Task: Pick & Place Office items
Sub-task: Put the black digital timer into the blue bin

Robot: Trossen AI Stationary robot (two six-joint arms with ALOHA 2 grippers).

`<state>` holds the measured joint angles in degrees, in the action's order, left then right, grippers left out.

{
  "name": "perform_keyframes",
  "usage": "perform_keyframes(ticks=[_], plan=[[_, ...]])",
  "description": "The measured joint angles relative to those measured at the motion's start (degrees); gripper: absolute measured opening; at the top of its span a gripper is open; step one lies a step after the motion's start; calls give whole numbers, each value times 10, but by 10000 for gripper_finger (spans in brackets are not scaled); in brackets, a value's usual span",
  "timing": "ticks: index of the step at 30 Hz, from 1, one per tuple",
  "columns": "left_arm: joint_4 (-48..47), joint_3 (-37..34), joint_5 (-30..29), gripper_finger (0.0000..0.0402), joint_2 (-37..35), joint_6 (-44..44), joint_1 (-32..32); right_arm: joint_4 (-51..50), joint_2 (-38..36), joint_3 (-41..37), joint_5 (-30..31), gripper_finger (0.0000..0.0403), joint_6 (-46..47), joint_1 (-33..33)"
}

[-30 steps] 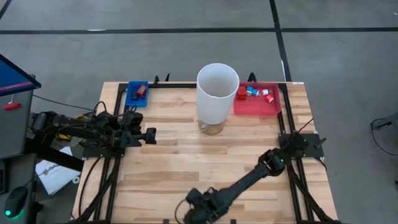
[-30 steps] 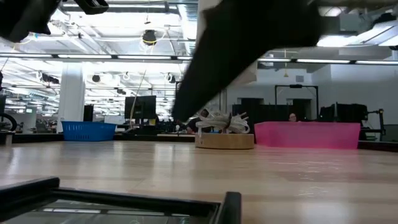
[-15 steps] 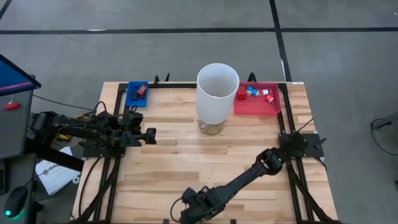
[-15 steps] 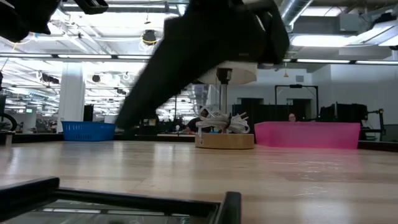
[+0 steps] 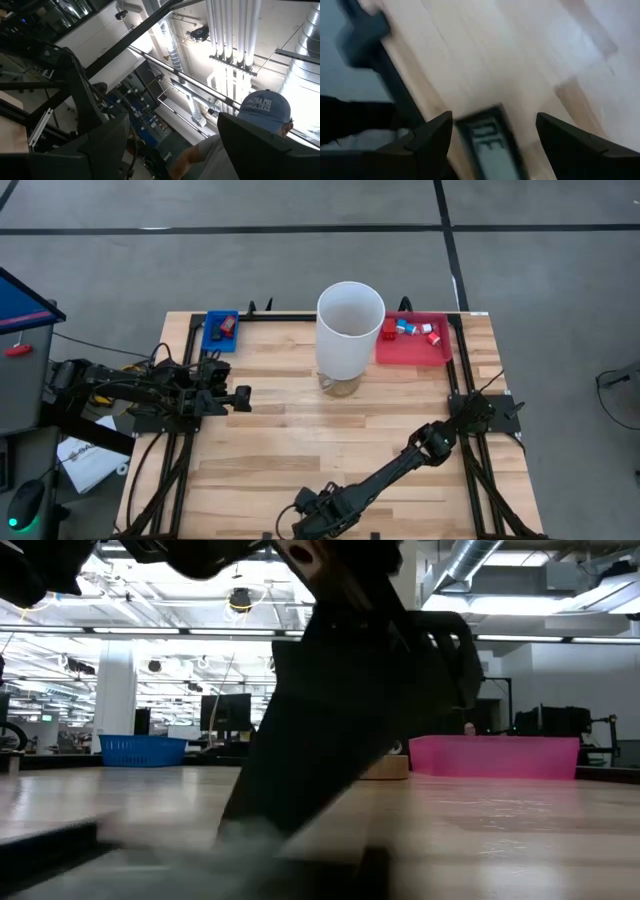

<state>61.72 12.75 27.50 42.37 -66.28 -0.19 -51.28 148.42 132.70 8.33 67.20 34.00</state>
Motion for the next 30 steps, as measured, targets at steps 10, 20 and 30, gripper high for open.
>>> perform_keyframes(ticks=[10, 20, 30], plan=[[1, 0, 0, 301, 0, -1, 0, -20, 7, 2, -9, 281, -13, 5], [1, 0, -1, 301, 0, -1, 0, -135, 7, 2, 14, 281, 1, 2], [1, 0, -13, 301, 0, 0, 0, -249, 7, 1, 78, 282, 41, -28]])
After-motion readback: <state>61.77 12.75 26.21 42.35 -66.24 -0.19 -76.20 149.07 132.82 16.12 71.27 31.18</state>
